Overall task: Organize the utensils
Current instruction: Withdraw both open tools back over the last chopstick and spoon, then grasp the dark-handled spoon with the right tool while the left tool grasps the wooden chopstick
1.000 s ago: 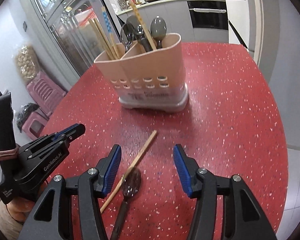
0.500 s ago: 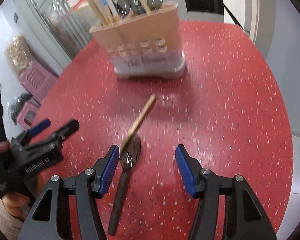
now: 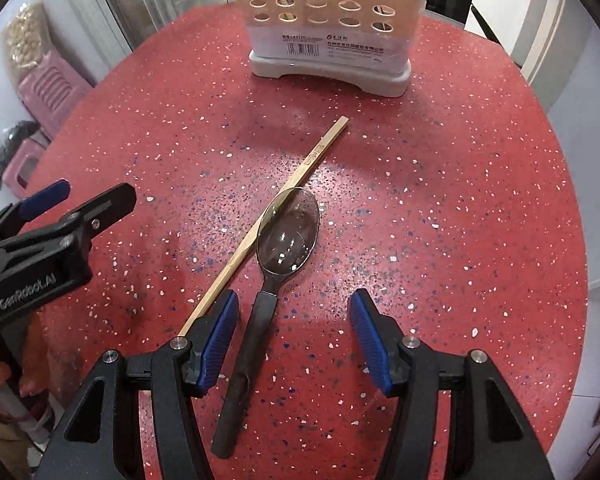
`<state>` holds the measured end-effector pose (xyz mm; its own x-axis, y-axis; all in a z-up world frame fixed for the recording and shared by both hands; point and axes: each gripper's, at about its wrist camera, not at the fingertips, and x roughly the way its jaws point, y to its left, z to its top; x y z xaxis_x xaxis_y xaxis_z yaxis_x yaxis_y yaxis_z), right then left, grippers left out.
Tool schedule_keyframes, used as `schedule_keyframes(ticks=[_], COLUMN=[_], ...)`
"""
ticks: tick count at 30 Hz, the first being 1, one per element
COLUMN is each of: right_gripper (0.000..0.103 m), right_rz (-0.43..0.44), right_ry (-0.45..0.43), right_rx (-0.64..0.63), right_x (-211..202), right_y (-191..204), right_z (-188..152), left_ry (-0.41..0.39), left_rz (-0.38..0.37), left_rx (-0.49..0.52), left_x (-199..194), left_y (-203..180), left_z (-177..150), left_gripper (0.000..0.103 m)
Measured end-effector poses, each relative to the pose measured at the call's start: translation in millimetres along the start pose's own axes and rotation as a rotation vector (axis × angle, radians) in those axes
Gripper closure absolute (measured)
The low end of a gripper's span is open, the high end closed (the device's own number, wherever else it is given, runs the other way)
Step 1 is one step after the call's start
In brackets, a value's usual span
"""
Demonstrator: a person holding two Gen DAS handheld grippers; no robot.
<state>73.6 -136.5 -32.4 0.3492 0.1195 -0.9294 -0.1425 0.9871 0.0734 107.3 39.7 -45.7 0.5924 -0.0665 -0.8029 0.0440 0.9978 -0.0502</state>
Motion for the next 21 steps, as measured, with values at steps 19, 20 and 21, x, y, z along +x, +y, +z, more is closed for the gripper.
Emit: schedule_keyframes(ticks=[19,20,21], right_gripper=[0.069,0.072,0.076], right_rz=[-0.057,-0.058,-0.060], right_ry=[-0.002,-0.003,-0.005], right_rx=[-0.059,-0.055,-0.049], right_x=[-2,-2,-3], right_y=[13,13,11], right_z=[-2,-2,-2], left_ry=[0.009,0.011,0.013], left_rz=[-0.001,-0.003,-0.005], left_rx=[0.088,0.093,0.096], left_x=[-13,-15,-15], left_y=[-36,-38,-40], left_z=[0,-1,-1], left_gripper=[0.000,0.000,0.000])
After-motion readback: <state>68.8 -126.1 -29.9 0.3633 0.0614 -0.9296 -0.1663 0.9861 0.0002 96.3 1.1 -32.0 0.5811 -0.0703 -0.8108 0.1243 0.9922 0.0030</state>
